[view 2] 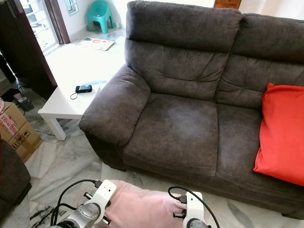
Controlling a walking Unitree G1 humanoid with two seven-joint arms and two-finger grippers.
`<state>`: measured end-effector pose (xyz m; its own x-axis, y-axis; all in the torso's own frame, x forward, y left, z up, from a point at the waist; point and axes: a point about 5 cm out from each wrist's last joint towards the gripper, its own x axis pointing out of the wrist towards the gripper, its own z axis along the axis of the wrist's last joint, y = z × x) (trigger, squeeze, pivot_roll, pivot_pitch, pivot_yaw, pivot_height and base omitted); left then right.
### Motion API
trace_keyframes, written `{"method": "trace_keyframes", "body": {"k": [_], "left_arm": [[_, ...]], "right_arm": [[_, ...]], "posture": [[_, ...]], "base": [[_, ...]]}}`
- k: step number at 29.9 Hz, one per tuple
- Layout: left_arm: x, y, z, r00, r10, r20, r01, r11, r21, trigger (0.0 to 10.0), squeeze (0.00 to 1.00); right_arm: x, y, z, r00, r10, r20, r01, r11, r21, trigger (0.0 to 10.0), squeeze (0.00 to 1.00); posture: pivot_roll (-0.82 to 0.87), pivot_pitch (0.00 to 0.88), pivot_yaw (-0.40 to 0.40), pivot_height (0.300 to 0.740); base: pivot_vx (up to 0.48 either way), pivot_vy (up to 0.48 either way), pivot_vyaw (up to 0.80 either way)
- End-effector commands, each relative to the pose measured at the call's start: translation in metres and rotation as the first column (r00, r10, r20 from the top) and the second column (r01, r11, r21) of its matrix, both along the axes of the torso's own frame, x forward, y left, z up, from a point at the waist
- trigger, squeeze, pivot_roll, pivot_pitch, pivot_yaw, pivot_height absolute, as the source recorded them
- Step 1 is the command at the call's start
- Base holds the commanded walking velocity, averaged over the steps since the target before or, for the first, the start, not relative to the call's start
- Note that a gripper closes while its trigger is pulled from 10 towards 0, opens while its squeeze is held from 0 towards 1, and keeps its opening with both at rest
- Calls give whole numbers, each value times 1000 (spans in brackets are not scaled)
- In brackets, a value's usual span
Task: Move the pillow to the sofa from floor
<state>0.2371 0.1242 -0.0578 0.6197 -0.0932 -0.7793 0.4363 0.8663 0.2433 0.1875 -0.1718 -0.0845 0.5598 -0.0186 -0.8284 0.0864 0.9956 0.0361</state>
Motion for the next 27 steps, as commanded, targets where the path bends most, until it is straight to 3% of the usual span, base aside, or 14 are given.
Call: {"method": "trace_keyframes", "body": {"k": [1, 27], "left_arm": [[3, 0, 2, 1000, -22, 3, 22, 1000, 18, 10000, 0], [4, -1, 3, 1000, -26, 6, 26, 999, 19, 10000, 0]], "right_arm": [[2, -1, 1, 1000, -21, 17, 20, 1000, 8, 10000, 0], [1, -3, 1, 1000, -25, 17, 25, 1000, 17, 10000, 0]], "posture": [[57, 0, -58, 740], [57, 0, -57, 740]], "base": [[0, 0, 0], [0, 0, 0]]}}
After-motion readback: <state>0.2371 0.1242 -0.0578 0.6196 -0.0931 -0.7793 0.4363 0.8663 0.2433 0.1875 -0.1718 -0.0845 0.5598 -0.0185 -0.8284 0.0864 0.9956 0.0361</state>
